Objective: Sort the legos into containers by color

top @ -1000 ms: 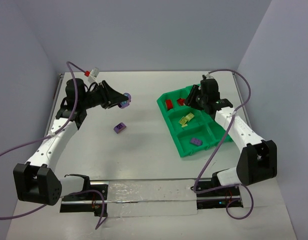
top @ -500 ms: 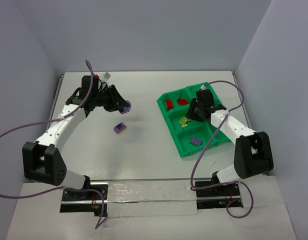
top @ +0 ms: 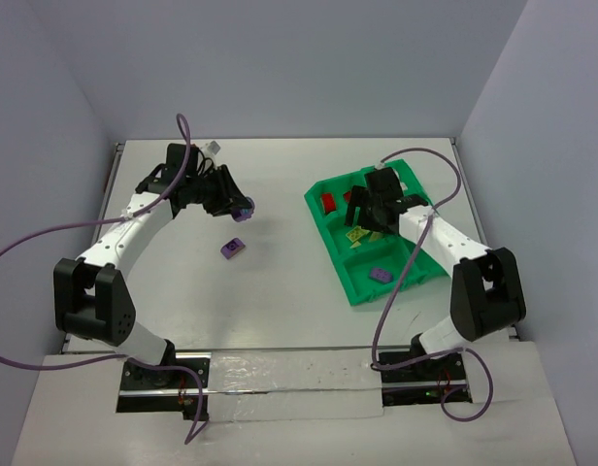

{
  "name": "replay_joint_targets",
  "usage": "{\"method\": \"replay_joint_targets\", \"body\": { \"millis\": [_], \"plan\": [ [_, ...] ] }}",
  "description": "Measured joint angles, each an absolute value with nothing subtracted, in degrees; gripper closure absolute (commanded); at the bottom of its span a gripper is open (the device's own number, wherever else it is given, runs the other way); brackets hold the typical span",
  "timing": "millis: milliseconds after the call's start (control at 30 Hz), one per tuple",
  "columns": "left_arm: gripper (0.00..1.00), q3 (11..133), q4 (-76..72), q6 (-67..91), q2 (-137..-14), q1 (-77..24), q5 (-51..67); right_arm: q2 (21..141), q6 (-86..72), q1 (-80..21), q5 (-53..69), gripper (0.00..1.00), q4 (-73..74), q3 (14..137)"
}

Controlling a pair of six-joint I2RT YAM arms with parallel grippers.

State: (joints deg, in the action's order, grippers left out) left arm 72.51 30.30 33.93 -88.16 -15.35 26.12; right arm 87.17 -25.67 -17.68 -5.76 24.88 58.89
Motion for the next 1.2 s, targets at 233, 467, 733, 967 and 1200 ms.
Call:
{"method": "replay_joint_targets", "body": {
  "millis": [233,467,733,967,1200],
  "plan": [
    [1.00,72.51,28.77,34.36,-88.16,-15.41,30.38,81.94,-23.86,-23.31,1.25,0.21,22.25,65.65],
    [1.00,72.60,23.14,38.64,-88.16,-15.46,40.46,81.21,-20.58,-31.68,13.17,0.21,17.49,72.18],
    [1.00,70.16,3.53,49.48,-88.18,-15.56,54.99,81.68,-19.70,-32.48,24.98,0.22,16.14,74.15],
    [1.00,68.48,-6.12,55.86,-88.18,-15.66,60.13,82.02,-23.97,-31.51,33.94,0.24,10.17,73.43],
    [1.00,66.65,-11.17,59.44,-86.83,-15.66,61.69,82.04,-32.34,-29.03,40.21,0.27,-0.36,68.59]
  ]
}}
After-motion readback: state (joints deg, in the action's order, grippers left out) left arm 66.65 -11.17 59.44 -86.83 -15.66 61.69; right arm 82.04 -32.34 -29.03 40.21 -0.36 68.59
